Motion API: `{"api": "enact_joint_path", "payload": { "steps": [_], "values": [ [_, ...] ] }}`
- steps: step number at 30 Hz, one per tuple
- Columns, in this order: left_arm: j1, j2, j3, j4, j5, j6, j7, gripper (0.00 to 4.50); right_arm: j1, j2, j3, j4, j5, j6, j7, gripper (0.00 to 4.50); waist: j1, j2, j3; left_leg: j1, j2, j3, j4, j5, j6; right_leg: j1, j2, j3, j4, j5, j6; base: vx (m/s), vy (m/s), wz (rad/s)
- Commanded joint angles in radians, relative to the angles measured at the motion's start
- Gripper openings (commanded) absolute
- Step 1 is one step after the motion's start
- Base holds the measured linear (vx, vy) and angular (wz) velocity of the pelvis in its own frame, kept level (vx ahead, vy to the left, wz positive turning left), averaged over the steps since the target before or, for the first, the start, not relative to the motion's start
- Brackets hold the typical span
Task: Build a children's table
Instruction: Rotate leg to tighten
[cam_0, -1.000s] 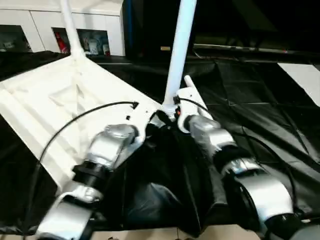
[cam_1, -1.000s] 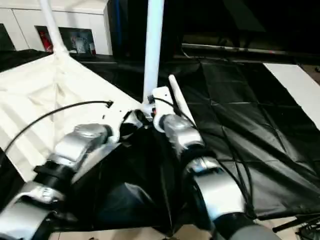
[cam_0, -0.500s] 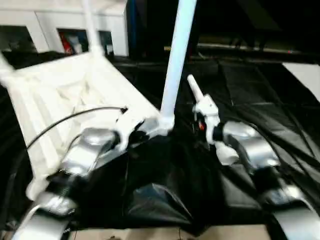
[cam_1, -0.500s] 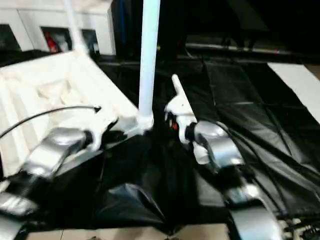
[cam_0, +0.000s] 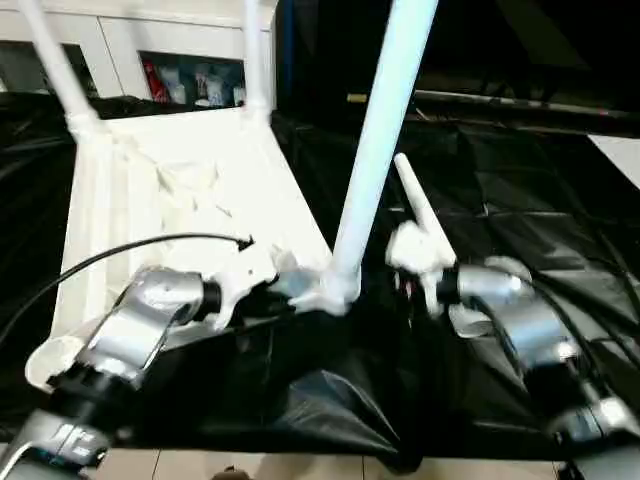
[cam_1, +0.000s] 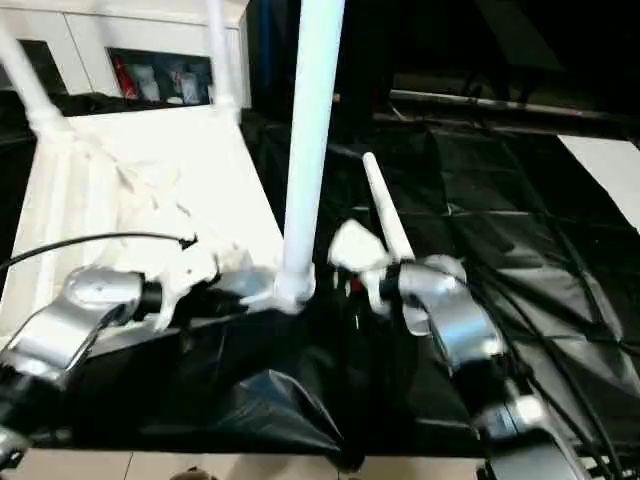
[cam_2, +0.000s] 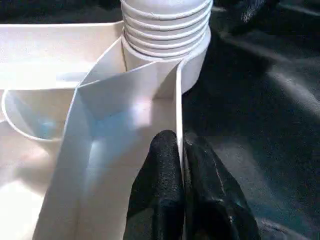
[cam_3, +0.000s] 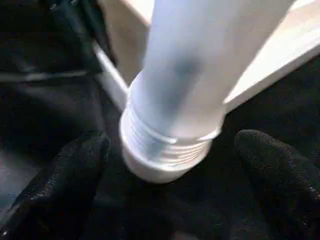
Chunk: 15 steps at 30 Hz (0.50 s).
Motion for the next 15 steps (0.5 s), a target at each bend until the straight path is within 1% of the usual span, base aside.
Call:
{"api": "enact_joint_path", "payload": {
  "steps": [1,3,4,9,10,13,15],
  "values": [
    [0.0,-0.011,-0.028,-0.053,-0.04,-0.036,-0.039,0.0,-0.004,-0.004,0.001,-0.014,0.03,-0.008,0.024,4.46,-0.007,0.001,-0.06,0.002,0.036,0.0,-0.063,-0.153,0.049,0.06,-0.051,0.047,-0.052,-0.168,-0.206,0.0,0.0,0.0],
    [0.002,-0.011,-0.026,-0.056,-0.042,-0.036,-0.045,0.0,-0.01,0.005,0.0,0.003,0.033,-0.019,0.021,4.46,-0.006,0.004,-0.059,0.004,0.036,0.0,-0.062,-0.157,0.047,0.058,-0.05,0.047,-0.052,-0.171,-0.209,0.0,0.0,0.0],
    [0.002,-0.01,-0.028,-0.058,-0.042,-0.038,-0.05,0.0,-0.016,0.014,-0.003,0.018,0.034,-0.033,0.012,4.46,-0.007,0.002,-0.06,0.003,0.035,0.0,-0.061,-0.154,0.044,0.059,-0.051,0.047,-0.051,-0.165,-0.21,0.0,0.0,0.0],
    [0.003,-0.014,-0.026,-0.063,-0.044,-0.039,-0.068,0.0,-0.035,0.041,-0.011,0.064,0.03,-0.068,0.0,4.46,-0.008,0.003,-0.062,0.004,0.034,0.0,-0.06,-0.149,0.038,0.058,-0.05,0.046,-0.048,-0.155,-0.218,0.0,0.0,0.0],
    [0.003,-0.014,-0.026,-0.063,-0.044,-0.039,-0.068,0.0,-0.036,0.041,-0.01,0.066,0.029,-0.069,0.0,4.46,-0.008,0.001,-0.063,0.004,0.034,0.0,-0.059,-0.149,0.039,0.058,-0.05,0.046,-0.047,-0.151,-0.22,0.0,0.0,0.0],
    [-0.002,-0.014,-0.022,-0.055,-0.038,-0.037,-0.062,0.0,-0.047,0.052,-0.013,0.092,0.043,-0.078,0.003,4.46,-0.007,0.003,-0.062,0.004,0.034,0.0,-0.058,-0.145,0.042,0.059,-0.05,0.046,-0.045,-0.143,-0.223,0.0,0.0,0.0],
    [-0.003,-0.013,-0.021,-0.051,-0.034,-0.037,-0.06,0.0,-0.051,0.059,-0.018,0.1,0.05,-0.082,0.004,4.46,-0.007,0.001,-0.063,0.002,0.033,0.0,-0.057,-0.143,0.043,0.061,-0.05,0.046,-0.044,-0.14,-0.222,0.0,0.0,0.0]
  ]
}}
